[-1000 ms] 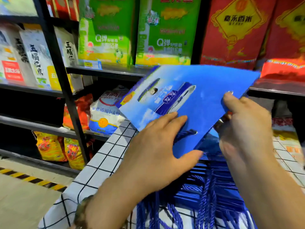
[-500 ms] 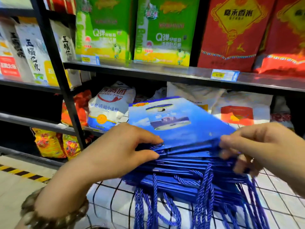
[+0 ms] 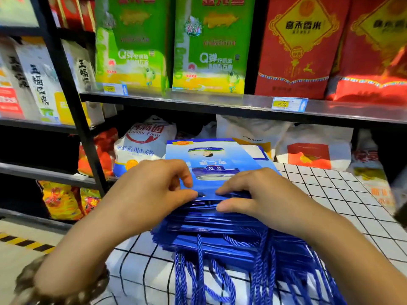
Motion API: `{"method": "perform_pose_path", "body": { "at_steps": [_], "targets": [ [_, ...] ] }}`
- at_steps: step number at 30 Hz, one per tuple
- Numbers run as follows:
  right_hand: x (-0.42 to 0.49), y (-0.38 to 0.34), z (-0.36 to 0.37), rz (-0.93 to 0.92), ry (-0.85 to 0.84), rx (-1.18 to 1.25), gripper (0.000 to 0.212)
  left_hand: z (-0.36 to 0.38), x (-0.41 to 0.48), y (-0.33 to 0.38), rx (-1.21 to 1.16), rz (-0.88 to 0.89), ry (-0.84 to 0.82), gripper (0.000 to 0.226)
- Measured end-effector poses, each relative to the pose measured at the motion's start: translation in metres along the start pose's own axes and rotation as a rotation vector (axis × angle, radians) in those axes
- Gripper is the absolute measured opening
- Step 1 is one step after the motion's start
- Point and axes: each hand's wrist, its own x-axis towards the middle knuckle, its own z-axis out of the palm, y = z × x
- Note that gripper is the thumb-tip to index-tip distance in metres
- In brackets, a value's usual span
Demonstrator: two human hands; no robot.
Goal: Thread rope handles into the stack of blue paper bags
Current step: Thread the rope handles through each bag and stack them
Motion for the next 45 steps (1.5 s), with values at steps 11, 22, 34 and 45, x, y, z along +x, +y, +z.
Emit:
{"method": "perform_pose_path", "body": {
  "at_steps": [11,22,34,45],
  "targets": [
    [-0.002,-0.001,-0.002,0.046,0.106,0.06,0.041,-0.012,0.024,0.029,-1.085,-0.232,-0.261,0.035],
    [-0.006,-0.011,-0.003,-0.149,0.239,0.56,0.008,-0.021,0.033,0.038,-1.285,-0.223,-0.247,0.037],
    [0.01,-0.014,-0.028,0.08,0.424,1.094,0.025,0.001,0.028,0.039,-0.538,0.065,-0.371,0.006],
    [0.014,0.008,-0.043,0.112,0.297,0.901,0.031,0.006,0.05,0.055,-0.698,-0.001,-0.121,0.025]
  ]
}}
